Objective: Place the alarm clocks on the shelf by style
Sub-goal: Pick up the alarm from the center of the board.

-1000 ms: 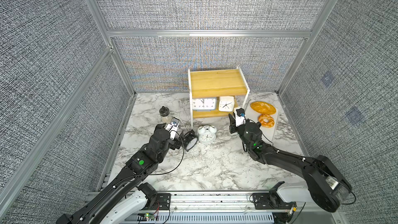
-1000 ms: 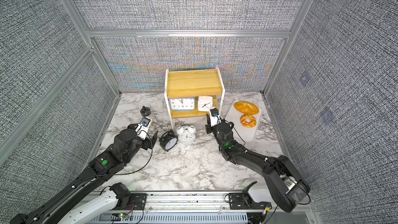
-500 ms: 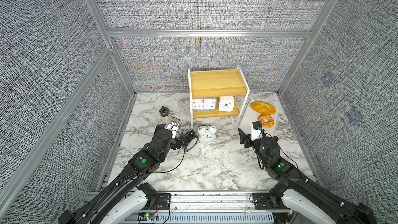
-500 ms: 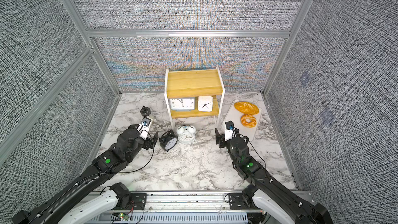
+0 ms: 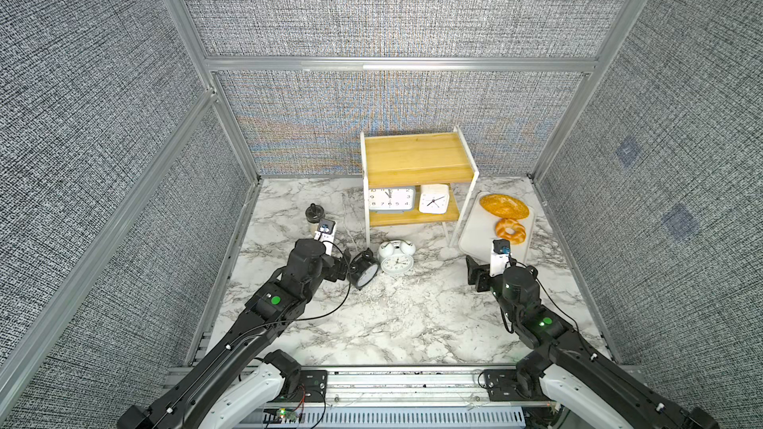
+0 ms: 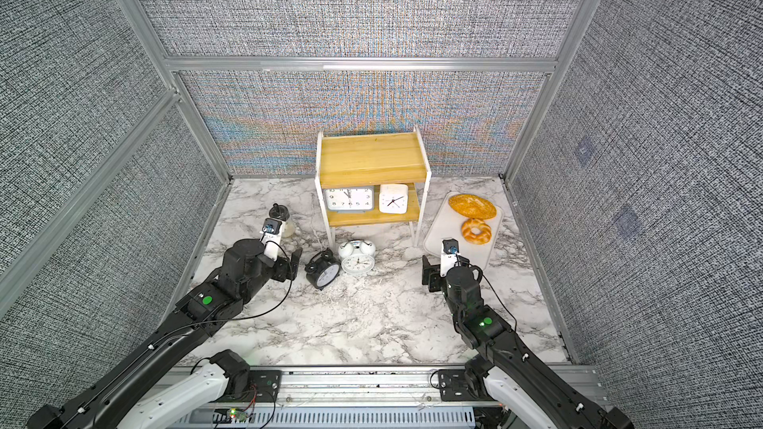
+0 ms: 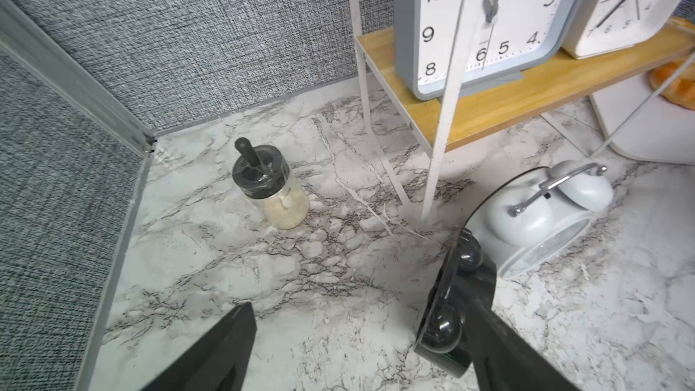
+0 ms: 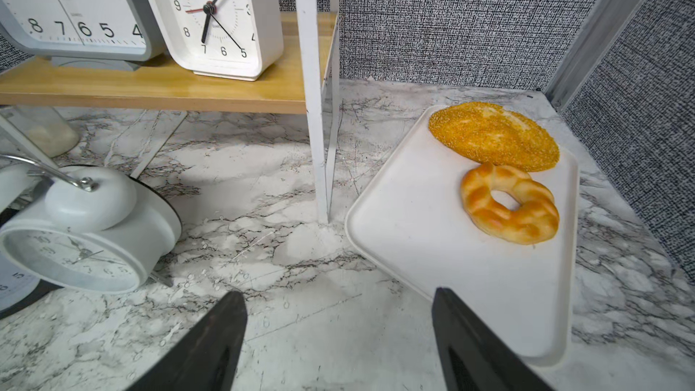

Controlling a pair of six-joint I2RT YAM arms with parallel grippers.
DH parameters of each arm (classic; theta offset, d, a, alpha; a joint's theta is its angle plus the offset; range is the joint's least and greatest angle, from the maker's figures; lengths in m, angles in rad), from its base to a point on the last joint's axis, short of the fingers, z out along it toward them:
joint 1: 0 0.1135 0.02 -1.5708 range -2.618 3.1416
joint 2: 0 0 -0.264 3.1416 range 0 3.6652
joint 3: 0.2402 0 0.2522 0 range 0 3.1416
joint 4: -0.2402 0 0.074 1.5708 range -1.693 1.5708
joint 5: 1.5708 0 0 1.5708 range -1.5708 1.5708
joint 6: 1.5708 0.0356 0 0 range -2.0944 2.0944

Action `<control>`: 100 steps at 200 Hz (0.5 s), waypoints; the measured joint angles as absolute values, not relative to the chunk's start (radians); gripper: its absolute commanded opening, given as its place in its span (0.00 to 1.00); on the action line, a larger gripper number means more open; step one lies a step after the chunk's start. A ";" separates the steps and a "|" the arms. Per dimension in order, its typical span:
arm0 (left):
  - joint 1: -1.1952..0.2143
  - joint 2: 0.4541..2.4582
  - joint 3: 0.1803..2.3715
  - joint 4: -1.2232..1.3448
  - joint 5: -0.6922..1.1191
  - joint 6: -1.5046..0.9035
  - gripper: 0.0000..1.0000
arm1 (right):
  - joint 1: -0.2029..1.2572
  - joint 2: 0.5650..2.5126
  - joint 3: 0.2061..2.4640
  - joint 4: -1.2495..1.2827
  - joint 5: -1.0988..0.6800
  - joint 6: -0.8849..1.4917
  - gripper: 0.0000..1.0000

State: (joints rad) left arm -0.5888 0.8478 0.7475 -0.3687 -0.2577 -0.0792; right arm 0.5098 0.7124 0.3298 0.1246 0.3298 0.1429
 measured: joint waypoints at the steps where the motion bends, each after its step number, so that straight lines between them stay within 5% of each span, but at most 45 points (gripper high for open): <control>1: -0.587 0.849 0.748 -0.369 -0.255 -0.079 0.88 | 0.509 0.713 0.331 0.123 0.329 0.143 0.82; 100: -0.466 1.108 0.834 -0.391 0.132 -0.033 0.68 | 0.496 0.768 0.368 0.107 0.284 0.147 0.83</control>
